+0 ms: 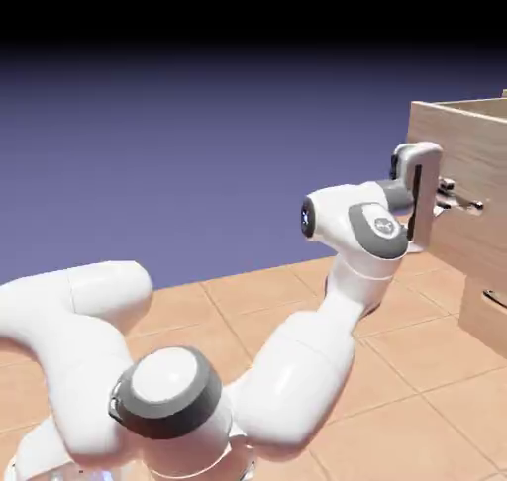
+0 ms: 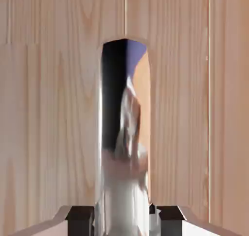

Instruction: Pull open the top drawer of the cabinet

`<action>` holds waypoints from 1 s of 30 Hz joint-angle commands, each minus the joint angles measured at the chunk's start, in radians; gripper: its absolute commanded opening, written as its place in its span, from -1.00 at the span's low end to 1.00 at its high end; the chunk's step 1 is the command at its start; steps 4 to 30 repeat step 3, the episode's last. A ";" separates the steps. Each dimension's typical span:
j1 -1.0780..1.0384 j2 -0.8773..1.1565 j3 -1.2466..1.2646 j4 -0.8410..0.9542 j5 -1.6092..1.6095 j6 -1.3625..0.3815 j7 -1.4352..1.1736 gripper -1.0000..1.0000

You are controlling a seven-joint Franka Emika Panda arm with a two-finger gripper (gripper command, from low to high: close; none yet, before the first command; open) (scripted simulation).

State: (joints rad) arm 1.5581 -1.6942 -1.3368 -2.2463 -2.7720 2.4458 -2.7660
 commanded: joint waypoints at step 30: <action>-0.032 -0.003 0.001 -0.036 0.009 -0.005 0.000 1.00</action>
